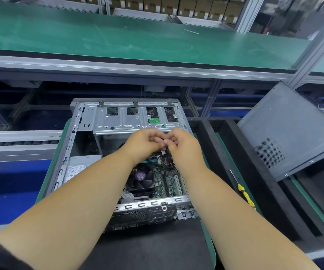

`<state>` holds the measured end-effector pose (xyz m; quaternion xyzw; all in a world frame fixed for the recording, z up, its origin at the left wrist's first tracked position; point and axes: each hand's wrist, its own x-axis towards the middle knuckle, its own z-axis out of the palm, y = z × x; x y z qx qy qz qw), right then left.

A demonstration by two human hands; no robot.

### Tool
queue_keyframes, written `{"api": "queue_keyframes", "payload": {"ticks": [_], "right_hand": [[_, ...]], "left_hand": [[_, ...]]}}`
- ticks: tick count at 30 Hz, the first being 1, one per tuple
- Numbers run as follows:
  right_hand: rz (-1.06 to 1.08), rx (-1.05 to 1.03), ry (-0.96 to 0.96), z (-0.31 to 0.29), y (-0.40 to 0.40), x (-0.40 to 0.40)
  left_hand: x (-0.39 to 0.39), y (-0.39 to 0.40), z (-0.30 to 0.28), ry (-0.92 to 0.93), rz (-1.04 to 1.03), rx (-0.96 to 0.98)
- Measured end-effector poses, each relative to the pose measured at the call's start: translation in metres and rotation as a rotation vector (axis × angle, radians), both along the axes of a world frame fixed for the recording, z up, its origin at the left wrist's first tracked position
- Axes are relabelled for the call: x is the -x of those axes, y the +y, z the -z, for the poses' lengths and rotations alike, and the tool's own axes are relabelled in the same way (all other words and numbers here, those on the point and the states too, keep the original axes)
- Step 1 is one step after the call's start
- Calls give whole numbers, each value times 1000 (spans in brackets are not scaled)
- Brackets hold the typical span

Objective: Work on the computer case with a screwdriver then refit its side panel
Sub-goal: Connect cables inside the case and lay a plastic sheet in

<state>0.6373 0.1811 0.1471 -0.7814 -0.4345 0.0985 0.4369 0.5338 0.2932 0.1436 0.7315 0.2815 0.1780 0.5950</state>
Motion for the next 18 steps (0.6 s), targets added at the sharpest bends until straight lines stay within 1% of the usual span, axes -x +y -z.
{"api": "queue_keyframes", "payload": {"ticks": [2, 5, 10, 14, 18], "right_hand": [[11, 12, 23, 2, 1, 0], [11, 38, -2, 3, 2, 0], [3, 63, 16, 2, 2, 0], [3, 90, -41, 2, 2, 0], [14, 91, 9, 1, 4, 1]], "left_hand": [[-1, 0, -3, -12, -12, 115], [0, -1, -4, 23, -15, 97], [0, -4, -4, 47, 8, 83], [-1, -3, -4, 32, -8, 98], [-1, -1, -2, -9, -14, 102]]}}
